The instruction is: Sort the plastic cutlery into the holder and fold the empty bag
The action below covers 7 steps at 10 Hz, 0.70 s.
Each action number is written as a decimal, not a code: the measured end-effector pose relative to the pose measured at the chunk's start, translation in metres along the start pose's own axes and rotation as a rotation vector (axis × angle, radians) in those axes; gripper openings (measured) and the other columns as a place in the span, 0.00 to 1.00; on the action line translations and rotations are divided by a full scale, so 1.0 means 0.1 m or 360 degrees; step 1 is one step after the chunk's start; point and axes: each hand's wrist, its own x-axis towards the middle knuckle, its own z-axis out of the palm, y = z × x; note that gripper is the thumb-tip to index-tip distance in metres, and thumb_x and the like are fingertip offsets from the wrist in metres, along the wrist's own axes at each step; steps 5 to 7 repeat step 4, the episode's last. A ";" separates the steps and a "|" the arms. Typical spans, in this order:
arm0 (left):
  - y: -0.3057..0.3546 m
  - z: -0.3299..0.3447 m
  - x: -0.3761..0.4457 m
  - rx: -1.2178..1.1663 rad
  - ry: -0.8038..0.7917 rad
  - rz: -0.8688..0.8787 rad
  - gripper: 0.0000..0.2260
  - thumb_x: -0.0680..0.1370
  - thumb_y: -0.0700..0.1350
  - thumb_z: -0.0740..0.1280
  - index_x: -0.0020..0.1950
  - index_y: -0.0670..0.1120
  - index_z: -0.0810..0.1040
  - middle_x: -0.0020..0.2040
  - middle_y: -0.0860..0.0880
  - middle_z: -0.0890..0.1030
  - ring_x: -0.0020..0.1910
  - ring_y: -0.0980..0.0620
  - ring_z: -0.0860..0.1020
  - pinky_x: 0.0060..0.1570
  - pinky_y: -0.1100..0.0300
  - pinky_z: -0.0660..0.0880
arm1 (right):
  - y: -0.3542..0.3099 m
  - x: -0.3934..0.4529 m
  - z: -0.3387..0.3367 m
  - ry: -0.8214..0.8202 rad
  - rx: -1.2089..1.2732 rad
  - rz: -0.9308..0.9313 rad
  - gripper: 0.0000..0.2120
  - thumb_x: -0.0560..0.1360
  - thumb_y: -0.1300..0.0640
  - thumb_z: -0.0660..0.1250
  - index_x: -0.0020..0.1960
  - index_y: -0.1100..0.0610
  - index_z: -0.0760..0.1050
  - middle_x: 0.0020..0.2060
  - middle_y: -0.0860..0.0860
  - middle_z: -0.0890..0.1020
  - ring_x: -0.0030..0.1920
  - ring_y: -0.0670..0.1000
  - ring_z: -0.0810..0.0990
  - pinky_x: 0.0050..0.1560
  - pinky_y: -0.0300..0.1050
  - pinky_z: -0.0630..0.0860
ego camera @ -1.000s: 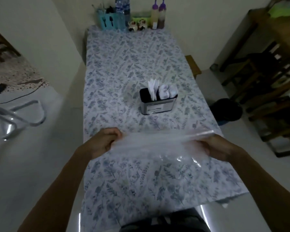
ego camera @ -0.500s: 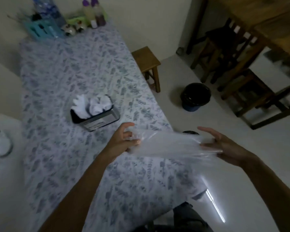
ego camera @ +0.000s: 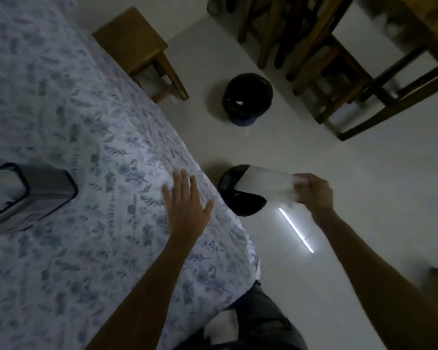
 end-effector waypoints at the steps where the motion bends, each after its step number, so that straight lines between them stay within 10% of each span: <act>1: -0.02 0.09 0.01 0.0109 0.0063 0.0022 0.33 0.83 0.63 0.55 0.80 0.43 0.64 0.83 0.40 0.57 0.83 0.41 0.54 0.78 0.35 0.49 | 0.15 0.19 0.52 0.0011 -0.0341 -0.0057 0.15 0.75 0.61 0.63 0.57 0.55 0.83 0.49 0.59 0.86 0.50 0.60 0.85 0.53 0.50 0.82; 3: 0.01 0.12 0.00 0.0106 0.0210 -0.0020 0.28 0.83 0.61 0.57 0.77 0.45 0.70 0.82 0.42 0.63 0.82 0.44 0.59 0.78 0.36 0.51 | 0.32 0.53 1.14 -0.0124 -0.0555 0.0142 0.21 0.78 0.59 0.63 0.71 0.53 0.72 0.62 0.62 0.80 0.60 0.63 0.80 0.56 0.48 0.77; 4: 0.03 0.12 0.05 0.0085 0.0268 -0.0037 0.27 0.82 0.59 0.58 0.76 0.46 0.71 0.81 0.43 0.65 0.81 0.44 0.60 0.78 0.36 0.51 | 0.36 0.73 1.28 -0.0361 -0.0795 0.0335 0.43 0.76 0.37 0.66 0.82 0.47 0.47 0.74 0.63 0.69 0.70 0.65 0.73 0.65 0.59 0.74; 7: 0.03 0.12 0.05 0.0085 0.0268 -0.0037 0.27 0.82 0.59 0.58 0.76 0.46 0.71 0.81 0.43 0.65 0.81 0.44 0.60 0.78 0.36 0.51 | 0.36 0.73 1.28 -0.0361 -0.0795 0.0335 0.43 0.76 0.37 0.66 0.82 0.47 0.47 0.74 0.63 0.69 0.70 0.65 0.73 0.65 0.59 0.74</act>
